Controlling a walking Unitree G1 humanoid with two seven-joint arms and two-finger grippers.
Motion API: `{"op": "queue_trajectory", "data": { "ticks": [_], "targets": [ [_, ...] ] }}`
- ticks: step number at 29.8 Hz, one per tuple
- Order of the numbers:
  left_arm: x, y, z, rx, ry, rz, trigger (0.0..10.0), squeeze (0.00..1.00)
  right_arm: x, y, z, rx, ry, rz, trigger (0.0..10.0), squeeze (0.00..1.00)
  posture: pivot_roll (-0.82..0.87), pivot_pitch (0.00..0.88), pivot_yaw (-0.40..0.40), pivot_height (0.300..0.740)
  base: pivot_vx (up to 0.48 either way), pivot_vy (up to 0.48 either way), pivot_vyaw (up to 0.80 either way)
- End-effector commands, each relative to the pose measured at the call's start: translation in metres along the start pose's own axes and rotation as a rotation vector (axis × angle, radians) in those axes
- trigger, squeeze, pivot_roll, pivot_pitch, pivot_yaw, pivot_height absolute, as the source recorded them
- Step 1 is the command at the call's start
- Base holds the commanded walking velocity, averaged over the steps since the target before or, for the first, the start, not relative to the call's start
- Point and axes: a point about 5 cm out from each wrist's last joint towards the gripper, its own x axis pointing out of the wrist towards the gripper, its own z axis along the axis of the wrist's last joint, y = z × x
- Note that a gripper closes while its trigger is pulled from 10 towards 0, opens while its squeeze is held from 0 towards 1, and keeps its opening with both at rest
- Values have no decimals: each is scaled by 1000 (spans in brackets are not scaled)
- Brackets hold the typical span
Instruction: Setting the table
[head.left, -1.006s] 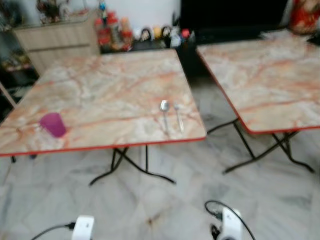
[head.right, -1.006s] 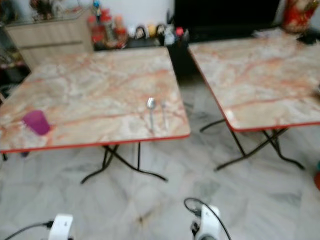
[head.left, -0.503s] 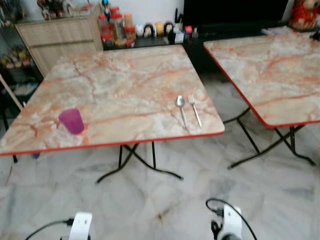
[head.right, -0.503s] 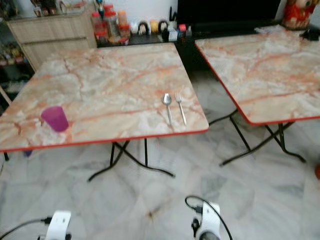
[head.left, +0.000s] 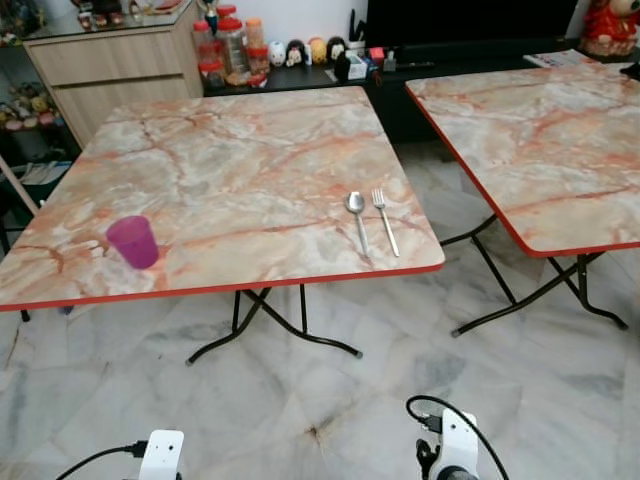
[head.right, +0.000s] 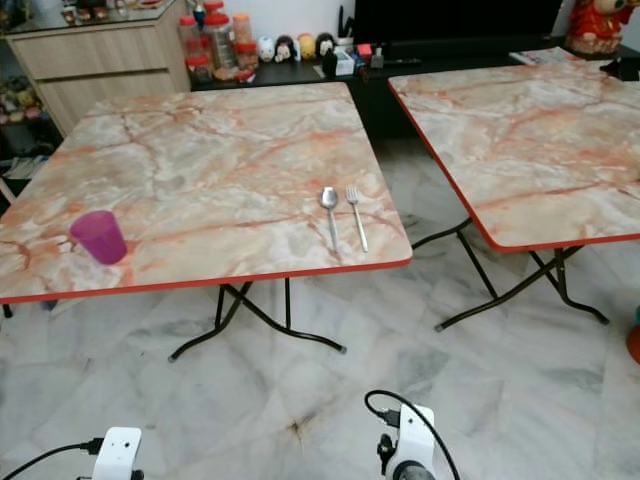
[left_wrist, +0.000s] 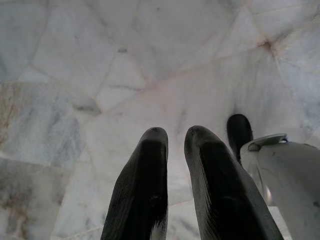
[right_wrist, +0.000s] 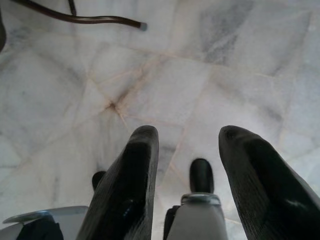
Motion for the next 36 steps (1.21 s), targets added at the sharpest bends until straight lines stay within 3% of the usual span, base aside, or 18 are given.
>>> {"op": "queue_trajectory", "data": {
  "ticks": [1, 6, 12, 27, 31, 36],
  "targets": [
    [0, 2, 2, -7, -12, 10, 10000, 0, 0, 2, 0, -18, -2, 4, 10000, 0, 69, 0, 55, 740, 326, 0, 0],
    [0, 4, 2, 0, -8, 15, 10000, 0, 0, 2, -1, 7, 2, 1, 10000, 0, 70, 0, 56, 740, 383, 0, 101],
    [0, 4, 2, 4, -5, 17, 10000, 0, -1, 4, -3, -49, 7, 14, 10000, 0, 70, 0, 56, 740, 383, 0, 533],
    [0, 5, 1, 11, -1, 21, 10000, 0, 0, 5, -2, -42, 9, 21, 10000, 0, 73, 0, 52, 740, 380, 0, 262],
    [0, 4, 1, 10, -1, 17, 10000, 0, 0, 5, -3, -57, 18, 20, 10000, 0, 71, 0, 51, 740, 157, 0, 0],
    [0, 0, 1, 3, -5, 2, 10000, 0, -2, 3, -6, -150, 1, 41, 10000, 0, 71, 0, 50, 740, 0, 0, 0]
  ]
}}
